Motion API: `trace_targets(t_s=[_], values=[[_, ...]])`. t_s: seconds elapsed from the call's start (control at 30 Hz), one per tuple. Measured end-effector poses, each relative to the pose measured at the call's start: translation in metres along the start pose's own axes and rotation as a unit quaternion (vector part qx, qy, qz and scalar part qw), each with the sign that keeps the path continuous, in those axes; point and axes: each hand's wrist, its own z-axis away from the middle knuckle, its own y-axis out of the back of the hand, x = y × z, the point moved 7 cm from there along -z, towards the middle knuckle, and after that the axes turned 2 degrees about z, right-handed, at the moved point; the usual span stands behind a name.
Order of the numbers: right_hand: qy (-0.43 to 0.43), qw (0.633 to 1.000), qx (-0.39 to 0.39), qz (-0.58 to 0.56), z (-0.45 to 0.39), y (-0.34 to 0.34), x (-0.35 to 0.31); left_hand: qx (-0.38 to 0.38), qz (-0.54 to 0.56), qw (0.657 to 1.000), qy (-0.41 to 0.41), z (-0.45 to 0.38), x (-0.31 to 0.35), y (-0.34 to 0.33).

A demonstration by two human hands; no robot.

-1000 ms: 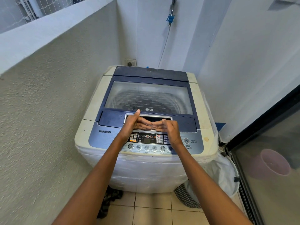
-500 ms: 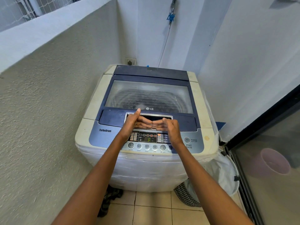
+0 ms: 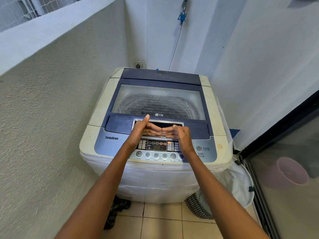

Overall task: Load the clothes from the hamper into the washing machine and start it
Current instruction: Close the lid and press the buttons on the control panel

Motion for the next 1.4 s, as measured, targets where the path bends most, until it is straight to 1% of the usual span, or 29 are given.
trace_targets(t_s=[0.93, 1.23, 1.4], values=[[-0.007, 1.000, -0.001, 0.003, -0.0018, 0.0013, 0.0040, 0.004, -0.006, 1.000, -0.005, 0.0003, -0.0003, 0.0002], [0.011, 1.000, -0.009, -0.010, 0.0021, 0.0010, 0.0017, -0.003, -0.004, 1.000, -0.017, -0.0007, -0.0056, 0.0010], [0.031, 0.999, -0.009, -0.013, 0.0022, 0.0012, 0.0034, -0.005, -0.007, 0.999, -0.041, -0.0006, -0.0069, 0.0020]])
